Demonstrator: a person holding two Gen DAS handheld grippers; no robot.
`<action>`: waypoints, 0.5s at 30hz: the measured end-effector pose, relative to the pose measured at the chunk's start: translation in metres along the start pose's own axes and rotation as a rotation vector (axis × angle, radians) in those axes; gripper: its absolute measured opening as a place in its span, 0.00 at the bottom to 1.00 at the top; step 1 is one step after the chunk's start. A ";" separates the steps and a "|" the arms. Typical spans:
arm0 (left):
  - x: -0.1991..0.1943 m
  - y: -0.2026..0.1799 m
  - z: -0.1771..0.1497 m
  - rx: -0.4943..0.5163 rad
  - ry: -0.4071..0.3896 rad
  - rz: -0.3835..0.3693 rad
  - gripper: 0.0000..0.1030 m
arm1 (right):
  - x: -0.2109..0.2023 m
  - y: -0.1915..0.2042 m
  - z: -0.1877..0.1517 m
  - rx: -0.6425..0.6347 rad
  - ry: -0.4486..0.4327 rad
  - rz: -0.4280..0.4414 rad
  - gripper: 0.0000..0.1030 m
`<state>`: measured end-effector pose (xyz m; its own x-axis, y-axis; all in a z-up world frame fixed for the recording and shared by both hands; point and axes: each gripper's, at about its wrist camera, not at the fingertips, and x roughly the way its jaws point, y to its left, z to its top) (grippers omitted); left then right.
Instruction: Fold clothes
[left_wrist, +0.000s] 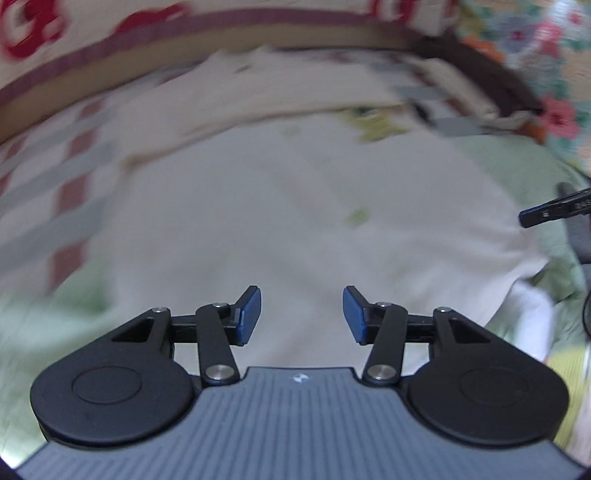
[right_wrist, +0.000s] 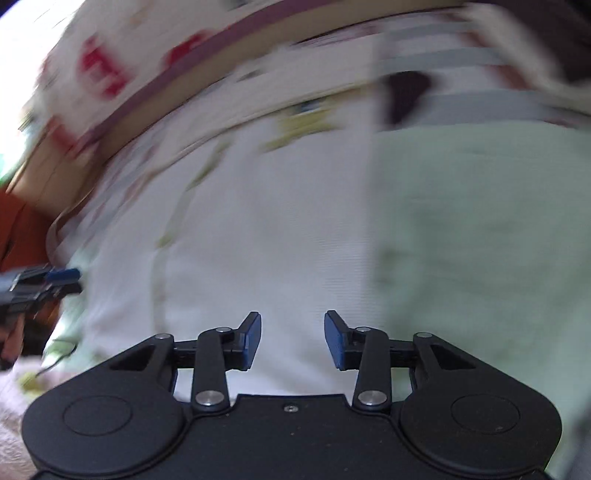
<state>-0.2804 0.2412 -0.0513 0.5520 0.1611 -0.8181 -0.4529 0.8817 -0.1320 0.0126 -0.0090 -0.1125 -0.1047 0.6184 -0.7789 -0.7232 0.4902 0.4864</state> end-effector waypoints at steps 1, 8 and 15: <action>0.013 -0.007 0.005 0.005 0.000 -0.033 0.45 | -0.005 -0.008 -0.004 0.015 -0.016 -0.022 0.43; 0.083 -0.023 -0.002 -0.074 0.118 -0.133 0.44 | 0.006 -0.036 -0.044 0.139 -0.017 0.007 0.50; 0.080 -0.011 -0.028 -0.110 0.193 -0.098 0.46 | 0.001 0.017 -0.039 -0.048 -0.069 0.125 0.05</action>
<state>-0.2505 0.2323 -0.1308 0.4582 -0.0202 -0.8886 -0.4830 0.8336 -0.2680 -0.0265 -0.0236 -0.1201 -0.1497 0.7146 -0.6833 -0.7396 0.3778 0.5570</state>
